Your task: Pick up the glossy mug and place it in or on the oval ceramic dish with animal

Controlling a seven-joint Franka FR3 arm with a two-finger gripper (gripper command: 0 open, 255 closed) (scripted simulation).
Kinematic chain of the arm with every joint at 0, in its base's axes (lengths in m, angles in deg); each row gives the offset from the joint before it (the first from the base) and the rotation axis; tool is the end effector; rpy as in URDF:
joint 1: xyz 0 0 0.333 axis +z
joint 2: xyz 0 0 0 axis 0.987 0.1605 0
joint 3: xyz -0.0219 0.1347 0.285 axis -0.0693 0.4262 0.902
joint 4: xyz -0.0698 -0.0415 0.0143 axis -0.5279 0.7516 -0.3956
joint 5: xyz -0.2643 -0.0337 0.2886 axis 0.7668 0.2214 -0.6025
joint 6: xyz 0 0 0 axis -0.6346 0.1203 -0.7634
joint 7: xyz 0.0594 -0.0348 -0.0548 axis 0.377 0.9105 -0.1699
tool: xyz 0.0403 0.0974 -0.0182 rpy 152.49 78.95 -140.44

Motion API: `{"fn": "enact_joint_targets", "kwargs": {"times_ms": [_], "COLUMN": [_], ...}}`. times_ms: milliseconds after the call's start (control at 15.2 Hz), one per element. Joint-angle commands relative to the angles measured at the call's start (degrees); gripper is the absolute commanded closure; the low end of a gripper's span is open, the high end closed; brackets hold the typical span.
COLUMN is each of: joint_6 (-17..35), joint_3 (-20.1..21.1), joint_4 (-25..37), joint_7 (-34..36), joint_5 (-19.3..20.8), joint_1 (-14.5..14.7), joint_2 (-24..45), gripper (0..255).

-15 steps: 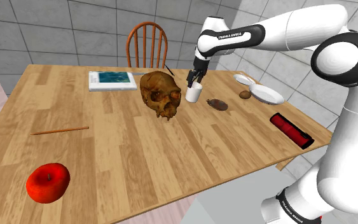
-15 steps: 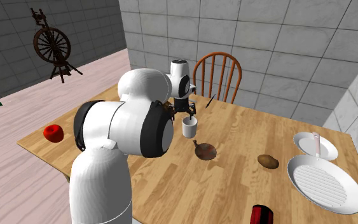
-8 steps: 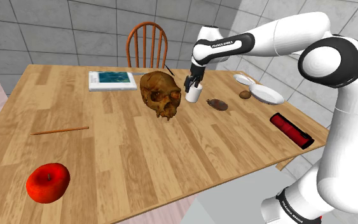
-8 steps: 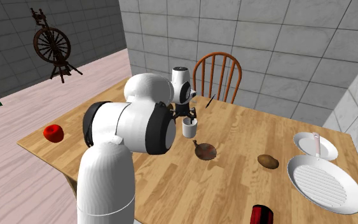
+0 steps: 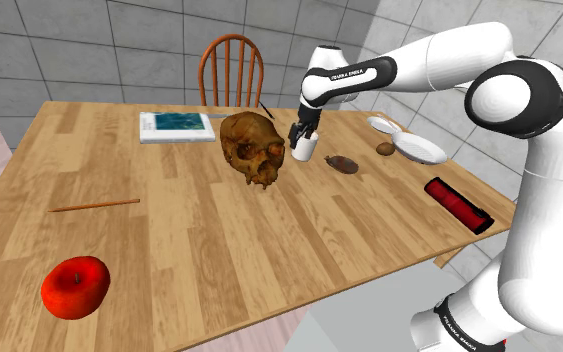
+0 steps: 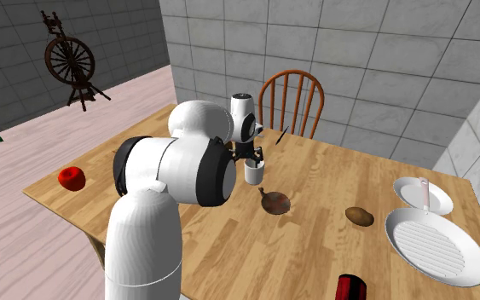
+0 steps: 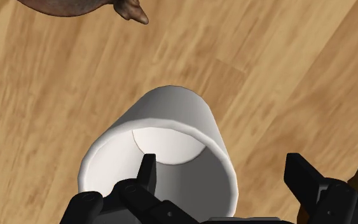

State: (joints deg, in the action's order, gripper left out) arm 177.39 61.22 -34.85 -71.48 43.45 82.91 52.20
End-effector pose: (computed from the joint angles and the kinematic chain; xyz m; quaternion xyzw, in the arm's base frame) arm 0.6781 -0.0289 0.3475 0.9929 0.1147 0.0186 0.0244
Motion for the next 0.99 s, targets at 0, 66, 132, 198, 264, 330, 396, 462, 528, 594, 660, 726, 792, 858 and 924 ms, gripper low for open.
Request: {"fn": "enact_joint_targets", "kwargs": {"times_ms": [0, 66, 132, 198, 264, 330, 396, 462, 528, 594, 660, 726, 792, 858, 924], "joint_6": [0.0, 0.0, 0.0, 0.0, 0.0, 0.0, 0.0, 0.0, 0.0, 0.0, 0.0, -0.6, -1.2, -1.9, -2.5], "joint_3": [0.0, 0.0, 0.0, 0.0, 0.0, 0.0, 0.0, 0.0, 0.0, 0.0, 0.0, 0.0, 0.0, 0.0, -0.1], "joint_4": [0.0, 0.0, 0.0, 0.0, 0.0, 0.0, 0.0, 0.0, 0.0, 0.0, 0.0, 0.3, 0.6, 0.9, 1.3], "joint_7": [0.0, 0.0, 0.0, 0.0, 0.0, 0.0, 0.0, 0.0, 0.0, 0.0, 0.0, 0.0, 0.0, 0.0, 0.0], "joint_5": [0.0, 0.0, 0.0, 0.0, 0.0, 0.0, 0.0, 0.0, 0.0, 0.0, 0.0, 0.0, 0.0, 0.1, 0.1], "joint_1": [0.0, 0.0, 0.0, 0.0, 0.0, 0.0, 0.0, 0.0, 0.0, 0.0, 0.0, 0.0, 0.0, 0.0, 0.0], "joint_2": [0.0, 0.0, 0.0, 0.0, 0.0, 0.0, 0.0, 0.0, 0.0, 0.0, 0.0, -0.3, -0.6, -0.9, -1.2], "gripper": [0, 255, 255, 255, 255, 255, 255, 255, 255, 255, 255, 255, 255, 255, 255]}}
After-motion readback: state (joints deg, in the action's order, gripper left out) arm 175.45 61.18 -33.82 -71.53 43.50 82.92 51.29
